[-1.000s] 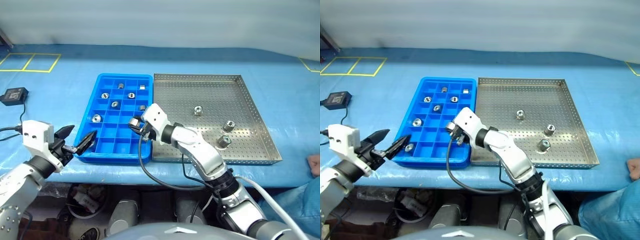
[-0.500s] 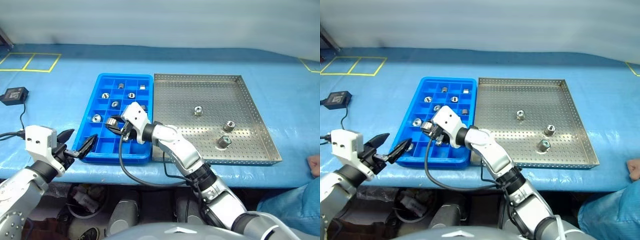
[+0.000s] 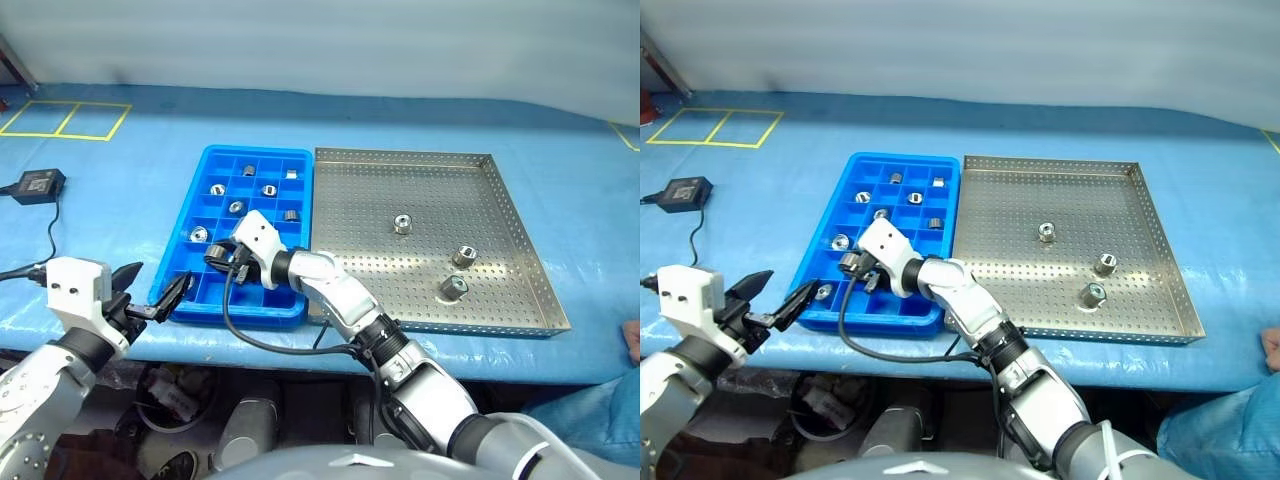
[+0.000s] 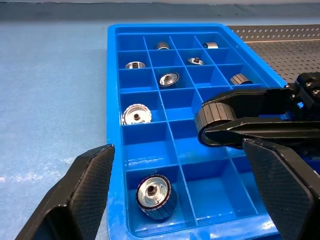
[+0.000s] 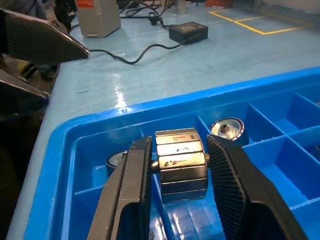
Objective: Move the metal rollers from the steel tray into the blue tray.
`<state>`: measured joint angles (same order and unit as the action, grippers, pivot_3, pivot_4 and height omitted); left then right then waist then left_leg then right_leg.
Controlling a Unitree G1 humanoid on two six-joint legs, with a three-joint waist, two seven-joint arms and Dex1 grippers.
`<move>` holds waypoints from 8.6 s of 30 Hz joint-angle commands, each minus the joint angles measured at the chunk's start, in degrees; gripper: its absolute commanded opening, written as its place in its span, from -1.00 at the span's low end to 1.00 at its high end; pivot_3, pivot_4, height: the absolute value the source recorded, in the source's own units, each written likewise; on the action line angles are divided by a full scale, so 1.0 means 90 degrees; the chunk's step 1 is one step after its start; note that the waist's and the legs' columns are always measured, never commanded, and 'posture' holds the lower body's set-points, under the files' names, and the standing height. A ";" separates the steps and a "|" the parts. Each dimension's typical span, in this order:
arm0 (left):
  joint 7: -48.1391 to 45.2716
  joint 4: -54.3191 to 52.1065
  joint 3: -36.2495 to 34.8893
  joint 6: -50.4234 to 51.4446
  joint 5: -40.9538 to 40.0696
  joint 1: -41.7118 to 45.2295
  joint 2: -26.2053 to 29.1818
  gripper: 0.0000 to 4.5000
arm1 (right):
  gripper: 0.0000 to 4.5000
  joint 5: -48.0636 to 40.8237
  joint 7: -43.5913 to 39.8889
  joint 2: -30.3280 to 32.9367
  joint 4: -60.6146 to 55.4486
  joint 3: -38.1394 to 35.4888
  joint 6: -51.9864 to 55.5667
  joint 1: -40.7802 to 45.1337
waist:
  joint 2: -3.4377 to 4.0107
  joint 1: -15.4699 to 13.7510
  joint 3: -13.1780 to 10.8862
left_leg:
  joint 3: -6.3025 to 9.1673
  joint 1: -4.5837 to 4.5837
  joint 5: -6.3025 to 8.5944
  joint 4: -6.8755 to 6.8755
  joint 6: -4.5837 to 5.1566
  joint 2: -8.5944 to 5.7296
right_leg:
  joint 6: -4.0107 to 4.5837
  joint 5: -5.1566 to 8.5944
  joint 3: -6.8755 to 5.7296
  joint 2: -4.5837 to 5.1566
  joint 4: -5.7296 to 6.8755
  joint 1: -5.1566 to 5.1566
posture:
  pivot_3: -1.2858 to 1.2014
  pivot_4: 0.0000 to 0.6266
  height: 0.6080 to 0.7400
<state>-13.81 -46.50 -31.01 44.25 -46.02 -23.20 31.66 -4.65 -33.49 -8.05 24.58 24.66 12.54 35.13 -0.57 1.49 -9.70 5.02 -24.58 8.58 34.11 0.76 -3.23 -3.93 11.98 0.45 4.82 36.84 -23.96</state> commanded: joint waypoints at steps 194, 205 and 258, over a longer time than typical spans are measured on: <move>-0.1583 0.3325 0.3312 0.1339 0.3442 0.5506 -0.1067 -0.22 | 0.73 -0.0362 0.0259 0.3307 -0.6631 -0.1326 0.2707 -0.3267 | -0.0011 0.2550 0.0004 | -0.0065 -0.0009 0.0067 0.0131 0.0105 -0.0035 | -0.0176 -0.0039 0.0031 0.0059 0.0001 0.0096 | -0.24 -0.52 1.00; -0.0046 0.1734 0.2594 0.2474 0.3978 0.4024 -0.0863 -0.22 | 0.73 -0.0522 0.0170 0.3216 -0.6247 -0.1153 0.2593 -0.2739 | -0.0012 0.1587 0.0002 | -0.0060 -0.0014 0.0070 0.0130 0.0098 -0.0034 | -0.0150 -0.0026 0.0028 0.0057 0.0002 0.0048 | -0.14 -0.52 1.00; -0.1381 0.3719 0.3893 -0.0120 0.3001 0.4906 -0.1981 0.76 | 0.73 0.0220 0.1146 0.3752 -0.6609 -0.1682 0.2896 -0.3054 | -0.0004 0.0898 0.0009 | -0.0077 -0.0025 0.0074 0.0139 0.0090 -0.0032 | -0.0099 -0.0017 0.0025 0.0059 -0.0003 0.0052 | -0.28 -0.52 1.00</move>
<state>-24.45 -13.59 1.70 45.27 -19.87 19.72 13.77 -3.50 -24.21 25.24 -32.28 10.97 38.07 7.76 -0.61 9.57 -9.62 4.32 -24.81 9.24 35.36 1.57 -3.52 -4.83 11.82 0.68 5.35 36.81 -23.47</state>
